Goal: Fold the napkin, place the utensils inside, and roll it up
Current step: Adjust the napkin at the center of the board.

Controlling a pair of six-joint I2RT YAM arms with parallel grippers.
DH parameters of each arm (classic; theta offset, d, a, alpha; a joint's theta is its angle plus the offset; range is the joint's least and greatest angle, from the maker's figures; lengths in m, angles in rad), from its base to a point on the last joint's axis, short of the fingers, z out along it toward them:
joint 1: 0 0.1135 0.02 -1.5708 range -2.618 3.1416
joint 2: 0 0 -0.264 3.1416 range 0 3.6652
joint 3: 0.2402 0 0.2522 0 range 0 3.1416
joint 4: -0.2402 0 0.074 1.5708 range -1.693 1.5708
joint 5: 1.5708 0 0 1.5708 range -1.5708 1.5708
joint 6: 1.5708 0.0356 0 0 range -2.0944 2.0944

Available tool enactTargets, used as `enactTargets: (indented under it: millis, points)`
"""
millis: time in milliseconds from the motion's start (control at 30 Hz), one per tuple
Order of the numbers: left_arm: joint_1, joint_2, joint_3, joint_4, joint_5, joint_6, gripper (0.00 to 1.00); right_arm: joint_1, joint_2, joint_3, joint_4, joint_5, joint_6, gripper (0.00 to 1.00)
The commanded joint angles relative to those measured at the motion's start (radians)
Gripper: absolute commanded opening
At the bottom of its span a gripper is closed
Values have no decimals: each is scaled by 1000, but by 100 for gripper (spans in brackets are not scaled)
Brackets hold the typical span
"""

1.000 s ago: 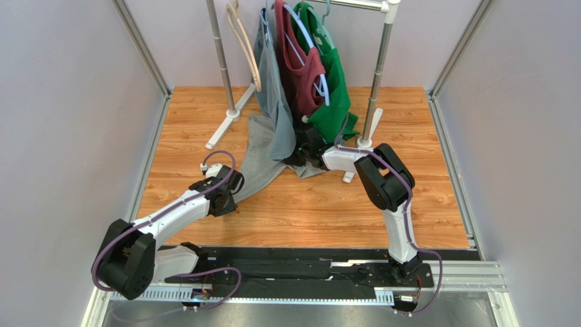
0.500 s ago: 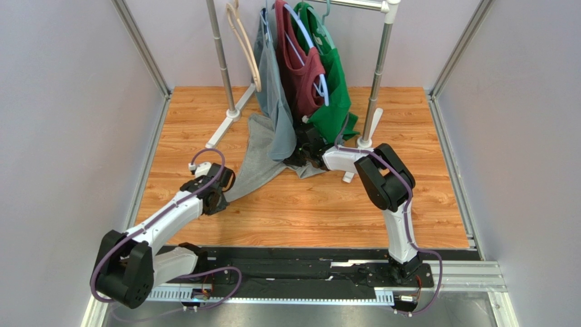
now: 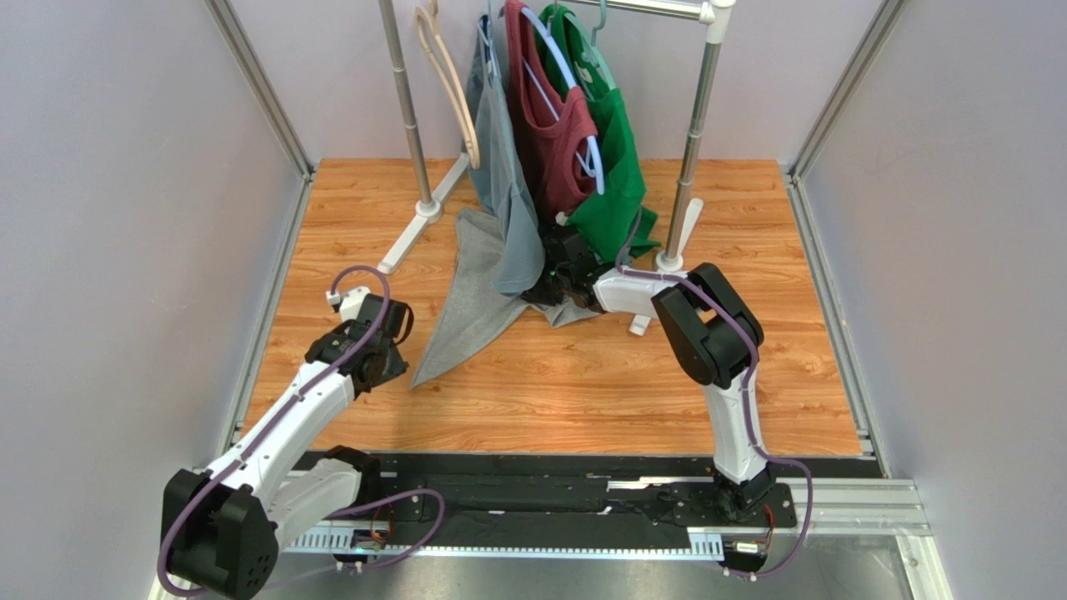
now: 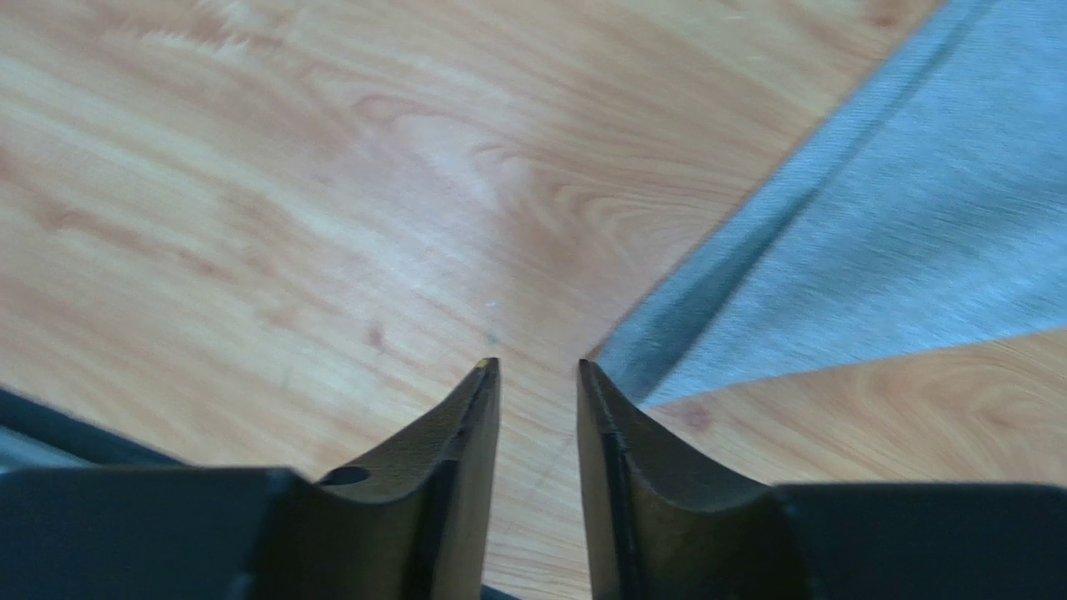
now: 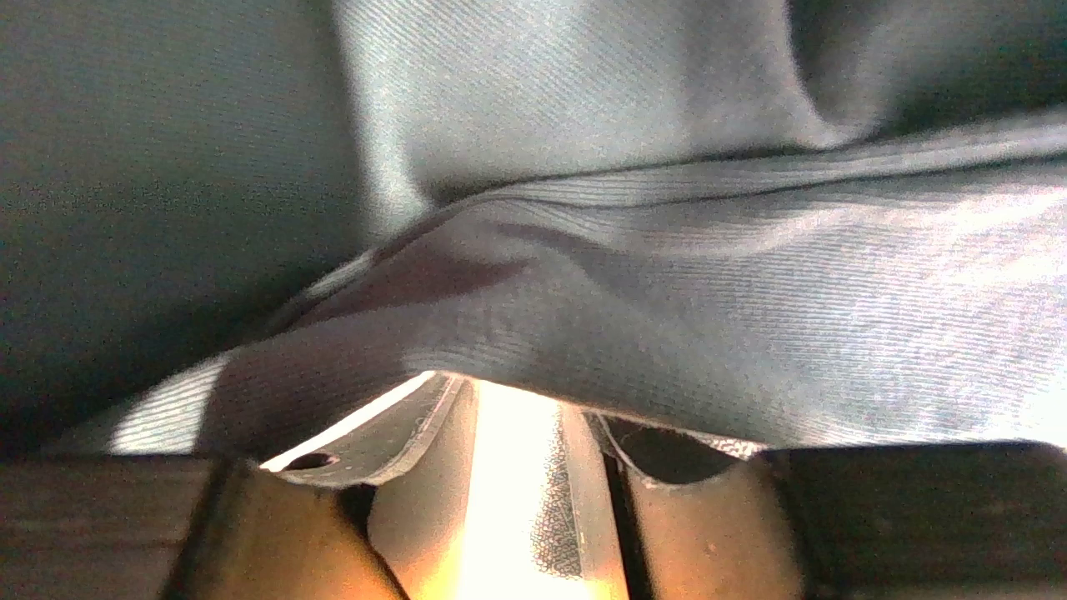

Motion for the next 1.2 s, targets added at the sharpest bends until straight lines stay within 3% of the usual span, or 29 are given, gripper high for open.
enactTargets:
  millis: [0,67,233,600,900,1167]
  points:
    - [-85,19,71,121,67,34,44,-13,-11,-61,-109,-3,-62,40]
    - [-161,52,117,166,67,23,48,-7,-33,-77,-80,-20,-78,41]
    - [-209,212,140,399,179,-60,51,1,-88,-117,-62,-75,-109,43]
    - [-219,322,228,377,86,-95,57,128,-43,-160,-17,-95,-18,43]
    - [-124,152,76,361,121,-106,59,330,-59,-144,74,8,151,43]
    - [-8,62,16,341,196,-17,60,412,-62,-101,96,69,106,44]
